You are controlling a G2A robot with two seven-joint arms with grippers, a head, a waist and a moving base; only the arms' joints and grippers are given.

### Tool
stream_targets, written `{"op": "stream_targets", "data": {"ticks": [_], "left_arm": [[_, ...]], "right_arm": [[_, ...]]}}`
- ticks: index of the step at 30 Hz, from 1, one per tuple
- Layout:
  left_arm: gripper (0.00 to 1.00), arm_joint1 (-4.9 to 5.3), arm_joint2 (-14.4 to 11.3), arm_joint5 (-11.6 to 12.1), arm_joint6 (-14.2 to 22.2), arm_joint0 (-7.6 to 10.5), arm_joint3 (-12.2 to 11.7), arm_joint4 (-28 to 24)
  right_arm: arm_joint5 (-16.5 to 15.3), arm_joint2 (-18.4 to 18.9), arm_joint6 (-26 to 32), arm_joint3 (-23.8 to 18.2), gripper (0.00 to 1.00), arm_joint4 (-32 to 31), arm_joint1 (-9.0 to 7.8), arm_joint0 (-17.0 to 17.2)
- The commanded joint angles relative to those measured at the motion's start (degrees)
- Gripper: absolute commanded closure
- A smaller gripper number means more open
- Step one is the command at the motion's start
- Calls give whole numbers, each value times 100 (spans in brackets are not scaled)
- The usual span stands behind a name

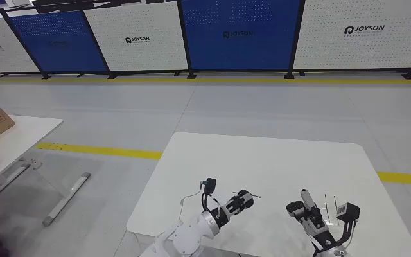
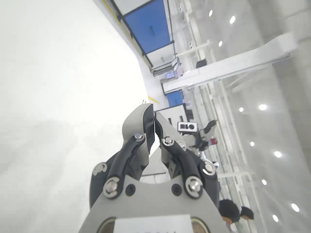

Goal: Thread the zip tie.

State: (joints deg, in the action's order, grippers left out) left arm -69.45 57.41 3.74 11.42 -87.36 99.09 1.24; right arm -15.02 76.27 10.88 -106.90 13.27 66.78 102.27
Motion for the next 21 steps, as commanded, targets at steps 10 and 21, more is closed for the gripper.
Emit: {"op": "stream_targets", "data": {"ticks": [10,21], "left_arm": [[100,-7,-27,-6,-130,-7,17,18],[100,-7,-27,-6,-130,-7,17,18]], "right_arm": [[0,0,0,0,0,0,0,0],[305,947,1150,-147,0,204,-137,-164]]}}
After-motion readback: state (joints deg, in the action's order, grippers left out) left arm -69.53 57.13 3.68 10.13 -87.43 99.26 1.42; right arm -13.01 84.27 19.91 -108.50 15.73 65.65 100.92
